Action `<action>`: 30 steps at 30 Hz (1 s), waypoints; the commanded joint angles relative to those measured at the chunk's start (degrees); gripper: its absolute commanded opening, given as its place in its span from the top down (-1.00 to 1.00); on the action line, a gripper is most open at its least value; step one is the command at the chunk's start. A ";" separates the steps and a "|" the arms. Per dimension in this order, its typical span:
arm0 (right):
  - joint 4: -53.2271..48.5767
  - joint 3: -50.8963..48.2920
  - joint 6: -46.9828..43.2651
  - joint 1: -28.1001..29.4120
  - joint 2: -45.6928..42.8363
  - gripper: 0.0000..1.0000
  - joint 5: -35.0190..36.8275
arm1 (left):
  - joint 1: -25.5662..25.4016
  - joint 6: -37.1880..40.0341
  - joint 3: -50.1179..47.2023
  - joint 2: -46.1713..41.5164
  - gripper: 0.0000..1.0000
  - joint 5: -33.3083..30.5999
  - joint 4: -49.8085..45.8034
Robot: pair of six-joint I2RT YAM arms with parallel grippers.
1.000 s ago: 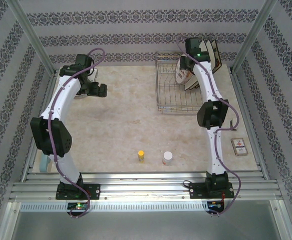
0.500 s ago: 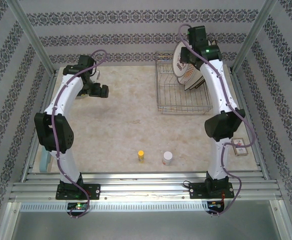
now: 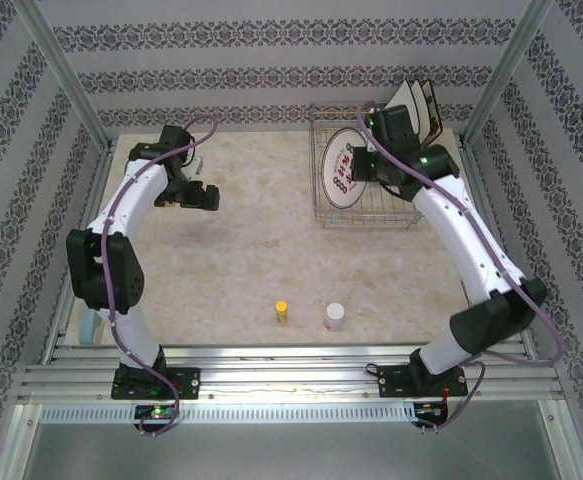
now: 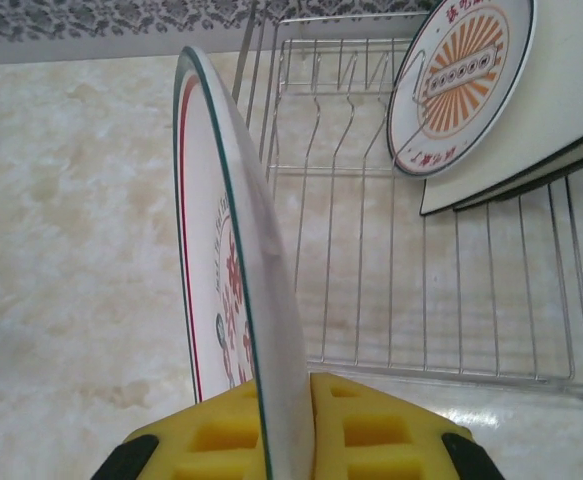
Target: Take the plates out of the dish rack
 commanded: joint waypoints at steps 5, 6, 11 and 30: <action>19.11 -17.50 10.97 -4.80 -10.30 1.00 -24.52 | -0.76 -0.94 -1.67 -4.98 -0.99 -0.46 1.00; 24.23 -21.06 13.64 -6.44 -11.04 1.00 -30.44 | -0.79 -1.11 -1.79 -5.34 -0.99 -0.34 0.98; 53.22 -36.01 29.24 -10.16 -10.45 1.00 -49.56 | -1.39 -1.69 -1.87 -6.40 -0.99 1.74 1.02; 81.01 -44.97 40.67 -10.21 5.49 1.00 -55.28 | -1.64 -7.47 0.49 -5.67 -0.99 28.35 9.61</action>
